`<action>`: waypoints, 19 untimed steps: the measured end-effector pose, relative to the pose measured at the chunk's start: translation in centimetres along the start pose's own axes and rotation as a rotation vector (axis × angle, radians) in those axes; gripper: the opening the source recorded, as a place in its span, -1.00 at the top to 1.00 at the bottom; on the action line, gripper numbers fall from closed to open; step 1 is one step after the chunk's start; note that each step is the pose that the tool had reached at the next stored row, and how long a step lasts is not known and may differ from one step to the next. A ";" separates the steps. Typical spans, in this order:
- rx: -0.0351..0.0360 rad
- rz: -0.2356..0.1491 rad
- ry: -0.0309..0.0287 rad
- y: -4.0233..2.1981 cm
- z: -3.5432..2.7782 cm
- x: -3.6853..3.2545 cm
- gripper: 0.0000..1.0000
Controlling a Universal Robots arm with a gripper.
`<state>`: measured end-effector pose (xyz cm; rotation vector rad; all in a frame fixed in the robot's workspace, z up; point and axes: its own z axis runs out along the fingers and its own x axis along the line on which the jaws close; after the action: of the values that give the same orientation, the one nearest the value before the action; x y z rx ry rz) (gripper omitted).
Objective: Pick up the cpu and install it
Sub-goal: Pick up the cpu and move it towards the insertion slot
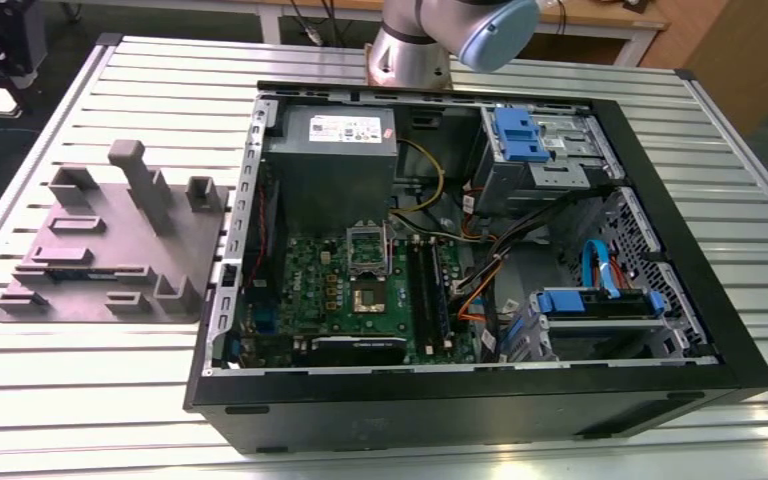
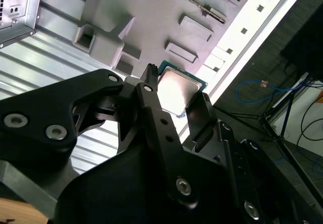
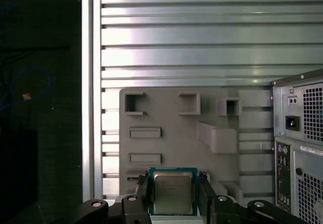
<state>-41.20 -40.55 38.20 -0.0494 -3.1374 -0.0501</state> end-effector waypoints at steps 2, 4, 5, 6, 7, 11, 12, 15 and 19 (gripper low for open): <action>0.0001 0.000 0.0001 0.00 -0.01 -0.09 0.06; 0.0000 0.000 0.0001 0.01 0.00 -0.17 0.06; -0.0001 0.000 -0.0001 0.00 0.00 -0.20 0.06; -0.0003 0.000 0.0000 0.00 0.00 -0.24 0.06; -0.0003 0.000 0.0001 0.01 -0.01 -0.29 0.06; -0.0004 0.000 0.0002 0.01 -0.01 -0.49 0.06; -0.0004 0.000 0.0001 0.01 0.00 -0.54 0.06; -0.0005 0.000 0.0000 0.02 0.00 -0.70 0.06; -0.0004 0.000 0.0000 0.02 0.00 -0.85 0.06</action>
<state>-40.36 -40.56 38.20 -0.0493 -3.1374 -0.0508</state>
